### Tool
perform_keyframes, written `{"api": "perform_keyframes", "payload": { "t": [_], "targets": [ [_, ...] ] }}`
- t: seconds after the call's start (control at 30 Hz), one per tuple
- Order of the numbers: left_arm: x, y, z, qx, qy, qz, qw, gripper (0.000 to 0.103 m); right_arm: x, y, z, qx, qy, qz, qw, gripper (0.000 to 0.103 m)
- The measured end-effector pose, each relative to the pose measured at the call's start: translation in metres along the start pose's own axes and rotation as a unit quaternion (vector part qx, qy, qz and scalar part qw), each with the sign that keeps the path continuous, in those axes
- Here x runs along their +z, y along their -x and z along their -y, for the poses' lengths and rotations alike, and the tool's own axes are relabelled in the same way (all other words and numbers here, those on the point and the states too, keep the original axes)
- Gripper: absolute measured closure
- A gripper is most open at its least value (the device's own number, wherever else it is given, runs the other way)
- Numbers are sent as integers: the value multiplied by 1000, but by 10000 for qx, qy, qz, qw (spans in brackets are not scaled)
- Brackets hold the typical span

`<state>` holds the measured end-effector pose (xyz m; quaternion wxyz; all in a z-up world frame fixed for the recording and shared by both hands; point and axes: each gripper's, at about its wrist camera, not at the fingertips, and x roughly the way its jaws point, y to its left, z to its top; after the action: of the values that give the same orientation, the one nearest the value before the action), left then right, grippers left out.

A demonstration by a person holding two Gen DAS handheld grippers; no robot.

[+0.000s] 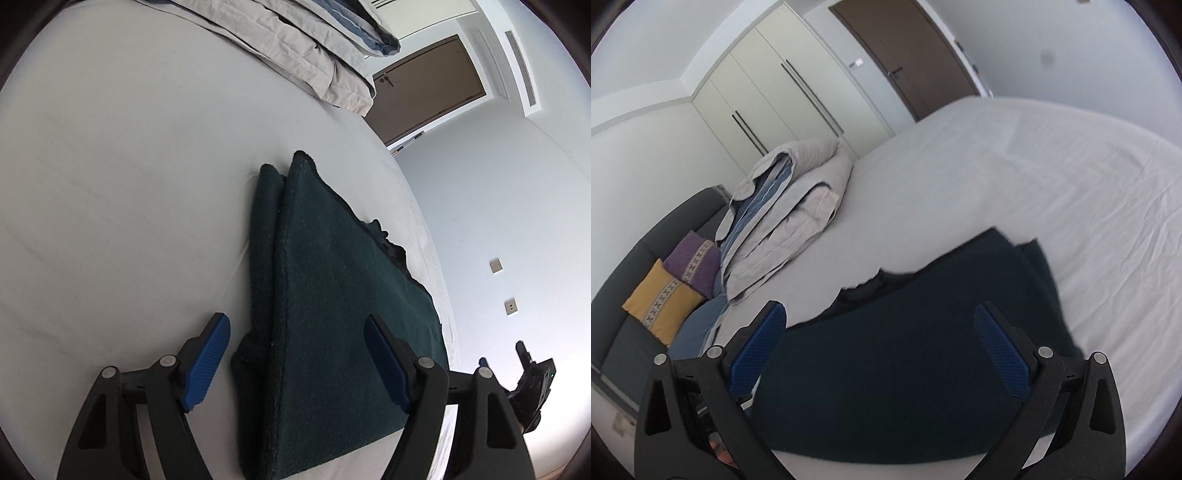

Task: Fold small clothes

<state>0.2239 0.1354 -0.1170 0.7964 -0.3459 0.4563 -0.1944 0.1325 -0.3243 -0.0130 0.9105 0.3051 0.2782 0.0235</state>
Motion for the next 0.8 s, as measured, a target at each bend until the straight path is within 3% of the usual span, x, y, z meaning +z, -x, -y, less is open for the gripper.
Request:
{"api": "perform_keyframes", "payload": {
  "t": [0.1,0.23,0.4,0.47,0.53,0.6,0.8],
  "targets": [
    [9,-6,-11,-289,254,-88,9992,26,-21,-12,1,323,-207,-299,9988,0],
    [19,-8,-26,-575,675,-81,9960,34,-38,-26,1,672,-458,-589,9949,0],
    [21,-17,-18,-475,464,-416,9969,37,-58,-44,-8,953,-468,-936,9899,3],
    [22,-20,-23,-804,826,-620,9914,37,-62,-45,-11,1061,-443,-1058,9877,4],
    [21,-25,-30,-1257,1342,-833,9794,37,-68,-50,-20,1148,-394,-1158,9858,6],
    [21,-25,-30,-1286,1401,-833,9782,37,-71,-58,-28,1187,-352,-1278,9840,10],
    [19,-31,-36,-1105,1349,-926,9803,73,-77,-88,-50,1088,-120,-1742,9786,15]
  ]
}}
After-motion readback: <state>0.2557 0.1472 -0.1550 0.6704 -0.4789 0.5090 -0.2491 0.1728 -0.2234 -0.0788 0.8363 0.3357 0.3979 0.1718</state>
